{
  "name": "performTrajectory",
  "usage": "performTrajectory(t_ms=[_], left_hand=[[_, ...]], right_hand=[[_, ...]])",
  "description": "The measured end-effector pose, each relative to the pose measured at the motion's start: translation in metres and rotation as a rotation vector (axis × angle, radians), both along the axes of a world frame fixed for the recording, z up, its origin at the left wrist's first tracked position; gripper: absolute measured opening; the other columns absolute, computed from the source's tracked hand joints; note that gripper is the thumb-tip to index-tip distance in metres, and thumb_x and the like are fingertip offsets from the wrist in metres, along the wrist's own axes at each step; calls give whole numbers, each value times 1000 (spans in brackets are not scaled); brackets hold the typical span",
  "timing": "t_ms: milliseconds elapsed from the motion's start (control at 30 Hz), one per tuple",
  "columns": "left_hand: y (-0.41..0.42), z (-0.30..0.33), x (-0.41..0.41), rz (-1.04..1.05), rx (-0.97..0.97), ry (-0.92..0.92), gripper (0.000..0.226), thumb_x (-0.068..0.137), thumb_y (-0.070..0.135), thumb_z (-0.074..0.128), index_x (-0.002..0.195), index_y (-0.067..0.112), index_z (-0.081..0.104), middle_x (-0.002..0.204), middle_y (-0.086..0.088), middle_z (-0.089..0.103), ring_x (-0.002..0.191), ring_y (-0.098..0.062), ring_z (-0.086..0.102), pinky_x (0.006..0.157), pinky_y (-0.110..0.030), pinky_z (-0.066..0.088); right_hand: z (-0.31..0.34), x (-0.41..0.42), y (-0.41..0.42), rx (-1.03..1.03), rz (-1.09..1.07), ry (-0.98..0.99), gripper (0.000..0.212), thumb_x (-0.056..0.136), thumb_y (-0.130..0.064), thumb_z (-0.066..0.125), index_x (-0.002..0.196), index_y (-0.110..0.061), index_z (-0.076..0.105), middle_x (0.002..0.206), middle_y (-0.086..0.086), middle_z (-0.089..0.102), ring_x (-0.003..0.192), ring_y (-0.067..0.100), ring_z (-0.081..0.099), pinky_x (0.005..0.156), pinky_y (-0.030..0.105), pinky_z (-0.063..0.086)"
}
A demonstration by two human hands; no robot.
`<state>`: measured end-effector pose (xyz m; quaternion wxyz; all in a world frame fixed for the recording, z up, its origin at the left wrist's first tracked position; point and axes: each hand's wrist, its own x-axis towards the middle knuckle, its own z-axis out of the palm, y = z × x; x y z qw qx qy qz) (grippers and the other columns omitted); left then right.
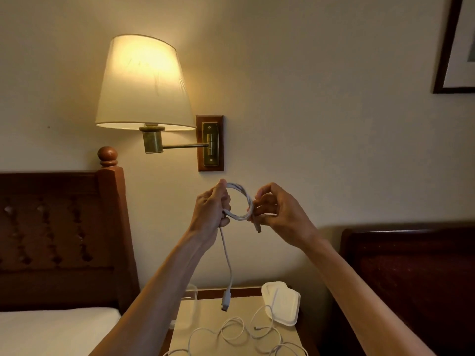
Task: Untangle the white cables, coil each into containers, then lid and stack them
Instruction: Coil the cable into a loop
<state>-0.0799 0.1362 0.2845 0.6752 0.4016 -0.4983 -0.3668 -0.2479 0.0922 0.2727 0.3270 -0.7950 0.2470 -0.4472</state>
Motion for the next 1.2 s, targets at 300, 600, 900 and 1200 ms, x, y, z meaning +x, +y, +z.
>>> performTrajectory(t_ms=[300,600,900,1200], left_hand=[[-1,-11,0,9,-3,-82,39,101,39,43,68,17,45,58,5,37,49,-8,30,45,-23,26],[-2,-20,2,-54,41,-145,42,100,46,41,74,15,53,61,4,48,54,-9,37,47,-24,28],[-11,-40,43,83,-111,-564,29,101,26,45,83,11,62,63,10,47,51,-2,40,48,-14,33],[-24,-56,74,347,155,-1150,25,100,18,49,81,23,65,81,1,66,71,-10,62,64,-25,47]], right_hand=[[9,-3,6,352,221,-39,24,98,-20,52,98,-5,71,95,9,68,86,20,60,83,30,51],[1,15,16,657,482,-450,30,104,-27,35,94,-8,57,66,2,50,66,15,50,80,31,43],[26,-11,-2,743,415,-680,26,102,-24,41,83,-12,54,50,-10,33,42,5,35,70,25,43],[31,-15,0,678,316,-547,24,100,-24,48,87,-8,59,61,-1,53,55,12,56,68,26,52]])
